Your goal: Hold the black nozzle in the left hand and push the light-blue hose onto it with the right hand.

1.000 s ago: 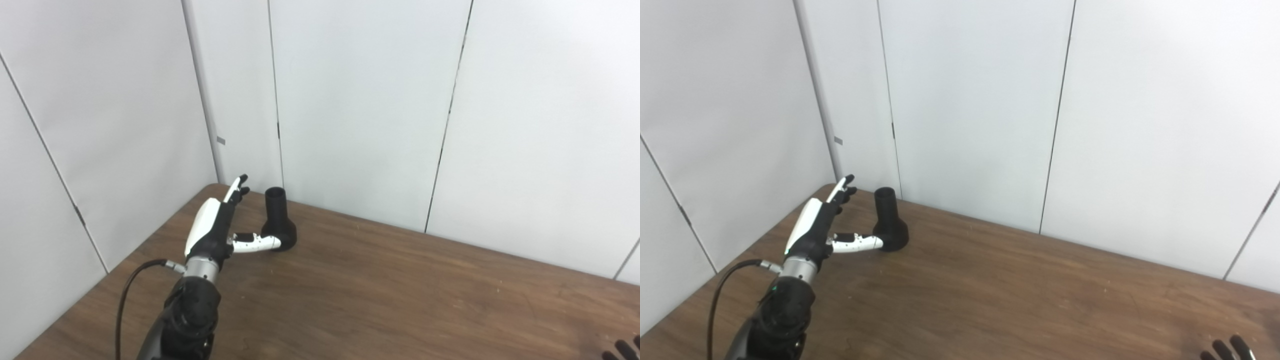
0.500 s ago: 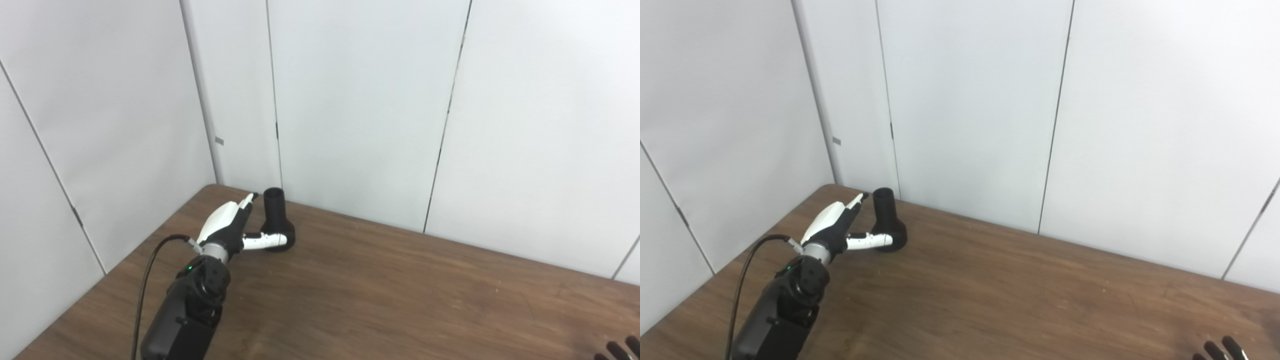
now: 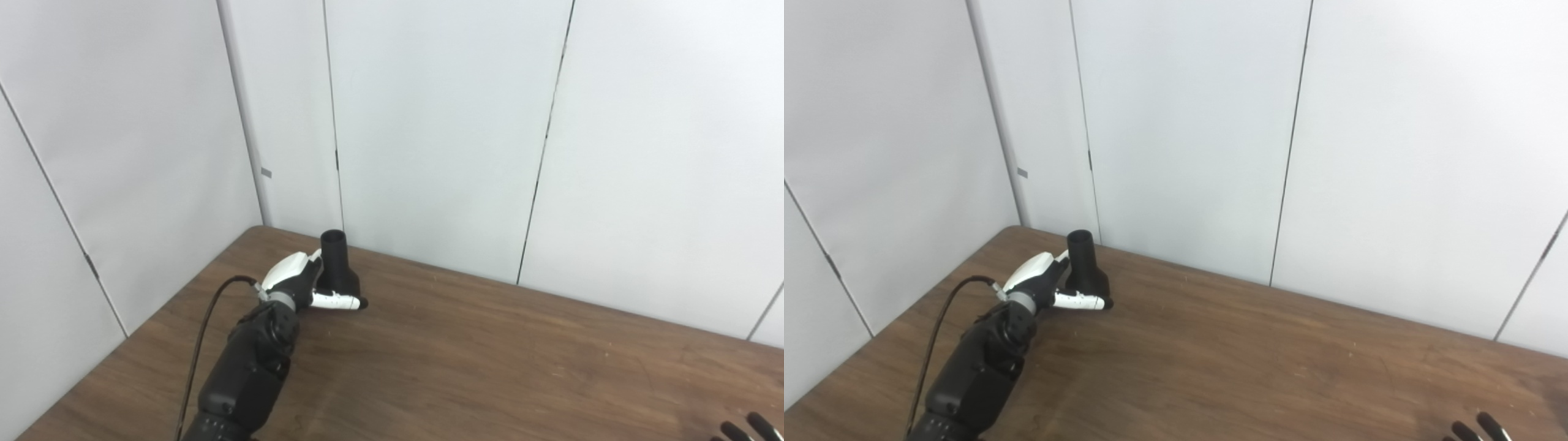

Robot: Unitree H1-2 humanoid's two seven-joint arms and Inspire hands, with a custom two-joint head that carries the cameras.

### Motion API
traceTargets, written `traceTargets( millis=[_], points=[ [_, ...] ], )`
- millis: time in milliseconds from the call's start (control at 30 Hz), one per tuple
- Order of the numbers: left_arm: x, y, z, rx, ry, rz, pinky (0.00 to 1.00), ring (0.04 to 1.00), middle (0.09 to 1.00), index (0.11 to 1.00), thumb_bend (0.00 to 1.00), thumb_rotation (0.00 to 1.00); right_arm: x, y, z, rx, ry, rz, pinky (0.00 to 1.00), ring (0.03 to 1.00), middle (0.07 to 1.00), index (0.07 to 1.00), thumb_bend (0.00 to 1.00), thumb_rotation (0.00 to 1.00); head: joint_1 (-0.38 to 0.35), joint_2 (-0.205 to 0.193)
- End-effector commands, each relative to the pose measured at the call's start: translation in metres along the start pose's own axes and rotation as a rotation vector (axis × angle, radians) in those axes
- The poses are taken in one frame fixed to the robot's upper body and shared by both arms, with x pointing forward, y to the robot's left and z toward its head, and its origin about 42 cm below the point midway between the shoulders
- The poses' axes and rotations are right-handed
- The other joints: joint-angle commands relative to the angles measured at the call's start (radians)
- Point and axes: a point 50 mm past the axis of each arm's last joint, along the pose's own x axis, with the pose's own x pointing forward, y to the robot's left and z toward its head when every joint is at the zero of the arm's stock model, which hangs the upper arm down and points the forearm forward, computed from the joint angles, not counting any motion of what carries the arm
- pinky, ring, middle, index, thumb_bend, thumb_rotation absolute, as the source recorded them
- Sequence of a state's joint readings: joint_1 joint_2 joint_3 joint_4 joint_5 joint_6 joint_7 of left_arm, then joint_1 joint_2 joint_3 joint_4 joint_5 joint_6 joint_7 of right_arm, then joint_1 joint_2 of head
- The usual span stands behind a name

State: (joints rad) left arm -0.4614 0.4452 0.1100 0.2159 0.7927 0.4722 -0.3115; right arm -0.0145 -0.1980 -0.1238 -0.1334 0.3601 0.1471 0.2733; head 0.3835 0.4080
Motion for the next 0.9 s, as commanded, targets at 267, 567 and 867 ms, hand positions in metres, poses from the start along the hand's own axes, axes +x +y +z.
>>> traceTargets(
  millis=[267,567,867],
  points=[
    [0.022,0.034,0.001,-0.056,0.05,0.128,1.0,1.0,1.0,0.99,0.95,0.48,0.005,-0.002,0.02,-0.031,-0.115,0.054,0.74,0.867,0.872,0.949,0.49,1.0,0.0,0.001],
    [0.026,0.037,-0.001,0.028,0.075,0.143,1.0,1.0,0.999,0.903,0.91,0.51,0.004,0.0,0.02,-0.035,-0.11,0.048,0.74,0.86,0.867,0.946,0.49,1.0,0.001,0.007],
    [0.023,0.031,0.006,0.018,0.03,0.124,1.0,0.979,0.959,0.908,0.9,0.46,0.004,-0.001,0.019,-0.04,-0.104,0.04,0.74,0.86,0.865,0.944,0.49,1.0,0.0,0.011]
  ],
)
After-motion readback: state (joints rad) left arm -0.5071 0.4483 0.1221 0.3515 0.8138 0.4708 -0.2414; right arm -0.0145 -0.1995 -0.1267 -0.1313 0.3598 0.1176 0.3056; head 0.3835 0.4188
